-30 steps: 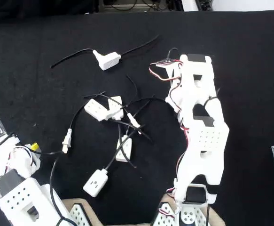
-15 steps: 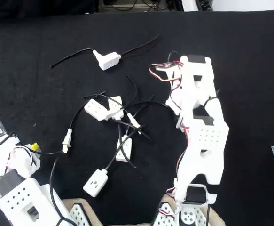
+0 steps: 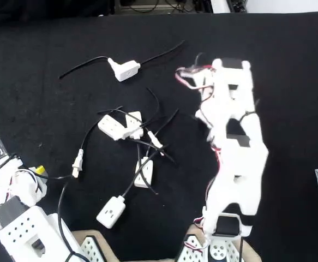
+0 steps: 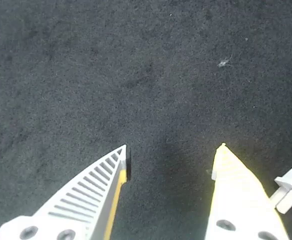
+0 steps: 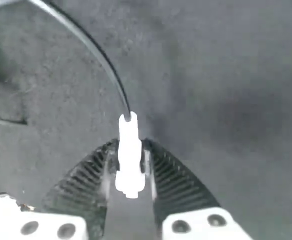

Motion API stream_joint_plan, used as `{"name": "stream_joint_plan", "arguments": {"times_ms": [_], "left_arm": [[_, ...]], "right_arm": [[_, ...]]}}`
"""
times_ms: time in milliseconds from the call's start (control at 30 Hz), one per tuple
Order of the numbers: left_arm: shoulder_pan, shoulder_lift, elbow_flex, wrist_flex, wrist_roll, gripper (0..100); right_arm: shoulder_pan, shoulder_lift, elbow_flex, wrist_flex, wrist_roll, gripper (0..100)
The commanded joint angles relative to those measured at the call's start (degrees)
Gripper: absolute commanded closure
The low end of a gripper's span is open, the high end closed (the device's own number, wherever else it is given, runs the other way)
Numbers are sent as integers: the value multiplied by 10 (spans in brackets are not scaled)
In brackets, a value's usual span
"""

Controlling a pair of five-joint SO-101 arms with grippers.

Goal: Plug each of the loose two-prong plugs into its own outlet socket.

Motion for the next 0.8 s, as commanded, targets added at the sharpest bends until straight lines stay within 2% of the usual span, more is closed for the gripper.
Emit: {"name": "stream_joint_plan", "arguments": {"times_ms": [0,200,433,567,767], "left_arm": [[1,-4,-4,-11,2,725],[16,-4,-21,-9,5,725],[51,-5,-87,-6,6,726],[90,-5,-153,25,51,726],[199,-5,-240,84,95,726]], "right_arm": [[17,-163,36,23,9,987],[15,-354,122,21,8,987],[13,-516,216,-22,-90,987],[-16,-601,285,-18,-102,985],[-96,-750,360,-37,-197,986]]}}
